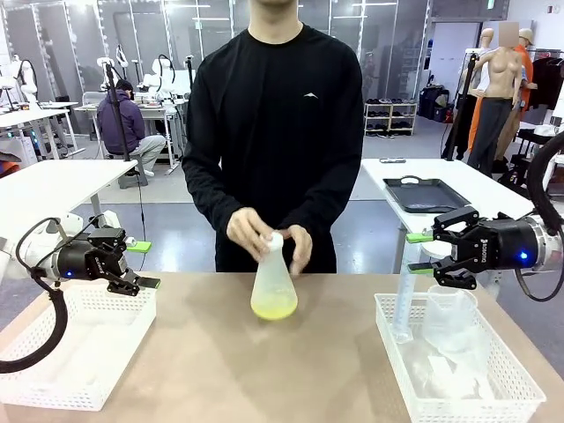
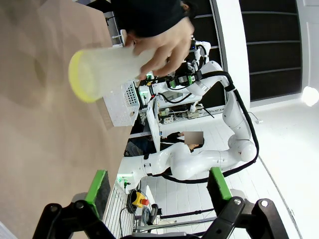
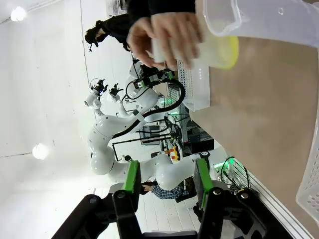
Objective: Prepare the solutions needed for the experiment.
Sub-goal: When the human places the Big flask in the center of the table, pick up the Big flask and place it in the left Organizing basket.
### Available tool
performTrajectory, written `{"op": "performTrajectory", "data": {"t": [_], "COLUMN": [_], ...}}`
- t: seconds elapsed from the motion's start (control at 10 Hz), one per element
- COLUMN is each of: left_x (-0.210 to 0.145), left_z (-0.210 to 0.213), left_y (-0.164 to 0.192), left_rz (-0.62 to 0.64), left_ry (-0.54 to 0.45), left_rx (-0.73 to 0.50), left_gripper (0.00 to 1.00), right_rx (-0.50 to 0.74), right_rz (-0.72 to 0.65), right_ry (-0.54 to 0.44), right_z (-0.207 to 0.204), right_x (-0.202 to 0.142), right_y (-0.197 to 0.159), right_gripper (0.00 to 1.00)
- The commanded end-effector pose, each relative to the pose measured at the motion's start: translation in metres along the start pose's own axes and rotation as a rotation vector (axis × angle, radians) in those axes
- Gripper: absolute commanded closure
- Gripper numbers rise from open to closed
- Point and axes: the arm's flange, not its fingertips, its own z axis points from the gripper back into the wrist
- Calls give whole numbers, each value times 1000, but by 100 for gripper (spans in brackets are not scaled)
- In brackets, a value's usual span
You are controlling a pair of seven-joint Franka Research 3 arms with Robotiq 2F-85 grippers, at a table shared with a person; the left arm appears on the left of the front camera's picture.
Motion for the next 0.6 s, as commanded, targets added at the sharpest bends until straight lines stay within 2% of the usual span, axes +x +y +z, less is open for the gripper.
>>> {"op": "performTrajectory", "data": {"t": [0.0,0.5], "left_x": [1,1], "left_z": [0,0], "left_y": [-2,-2], "left_rz": [-1,-1], "left_ry": [1,1], "left_rx": [2,2], "left_gripper": [0,0], "right_rx": [-5,-5], "right_rz": [9,9], "right_ry": [-10,-10], "right_z": [-1,-1], "right_x": [0,0], "right_y": [2,2], "right_gripper": [44,44]}}
